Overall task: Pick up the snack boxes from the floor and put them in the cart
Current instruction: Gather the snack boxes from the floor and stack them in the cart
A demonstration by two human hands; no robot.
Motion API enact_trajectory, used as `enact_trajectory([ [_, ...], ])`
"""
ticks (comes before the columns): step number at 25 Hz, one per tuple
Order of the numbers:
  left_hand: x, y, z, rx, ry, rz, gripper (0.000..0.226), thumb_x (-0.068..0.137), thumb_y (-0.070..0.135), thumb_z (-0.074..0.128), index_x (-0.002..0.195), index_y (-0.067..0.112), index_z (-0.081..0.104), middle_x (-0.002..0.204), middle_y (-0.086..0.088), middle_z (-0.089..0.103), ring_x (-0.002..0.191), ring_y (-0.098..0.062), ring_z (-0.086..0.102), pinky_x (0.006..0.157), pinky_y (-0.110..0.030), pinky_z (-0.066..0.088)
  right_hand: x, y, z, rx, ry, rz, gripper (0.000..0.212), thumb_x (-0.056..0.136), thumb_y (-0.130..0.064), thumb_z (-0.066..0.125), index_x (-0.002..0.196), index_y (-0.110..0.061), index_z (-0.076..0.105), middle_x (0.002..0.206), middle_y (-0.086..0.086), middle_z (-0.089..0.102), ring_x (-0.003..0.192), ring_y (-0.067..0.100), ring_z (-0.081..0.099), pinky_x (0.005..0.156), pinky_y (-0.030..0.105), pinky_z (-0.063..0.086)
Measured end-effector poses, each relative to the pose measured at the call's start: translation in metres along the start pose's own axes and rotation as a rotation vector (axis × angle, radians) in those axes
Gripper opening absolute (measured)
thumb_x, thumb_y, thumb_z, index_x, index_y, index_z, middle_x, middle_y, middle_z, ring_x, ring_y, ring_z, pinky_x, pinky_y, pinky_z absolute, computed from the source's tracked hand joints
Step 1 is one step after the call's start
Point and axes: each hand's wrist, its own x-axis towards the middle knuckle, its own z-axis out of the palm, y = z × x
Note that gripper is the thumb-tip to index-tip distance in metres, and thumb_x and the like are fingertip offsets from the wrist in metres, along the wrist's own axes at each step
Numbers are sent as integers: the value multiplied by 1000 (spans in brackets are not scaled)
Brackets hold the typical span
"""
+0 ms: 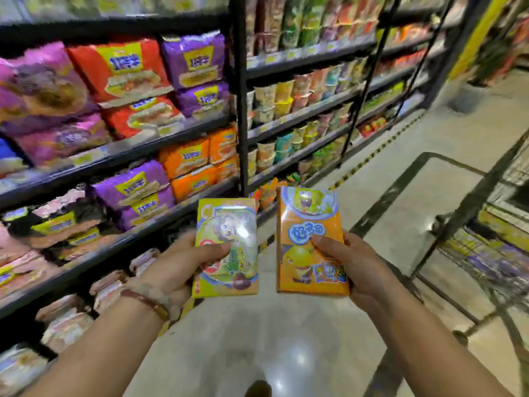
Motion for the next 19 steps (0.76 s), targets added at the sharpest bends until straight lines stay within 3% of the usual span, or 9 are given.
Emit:
enact_trajectory([
  [4,70,18,53,105,-216,-72,47,68,3,63,116,0,59,103,-26,68,80,-38,70,65,-50,58,13,-18,-43,99,252,-25,23,83,-10,67,106,-4,64,96,18,73,72,28,71,64,40,60],
  [9,136,36,123,203,-449,-151,38,71,1,62,108,5,62,95,-22,71,74,-35,71,55,-44,58,16,-32,-87,210,479,-66,29,80,-13,69,108,-6,64,95,17,73,72,27,72,66,42,59],
  [13,166,24,190,320,-609,-186,44,67,4,64,110,1,63,99,-24,70,77,-35,71,67,-52,57,-5,-28,-129,314,675,-113,28,77,-17,69,103,-7,65,93,16,74,69,25,72,64,39,60],
  [19,181,-12,297,446,-832,-265,41,72,4,61,113,0,62,101,-24,69,79,-34,71,69,-48,58,-39,-21,-203,438,868,-176,45,65,-23,70,107,-8,64,97,16,73,78,29,72,72,43,59],
])
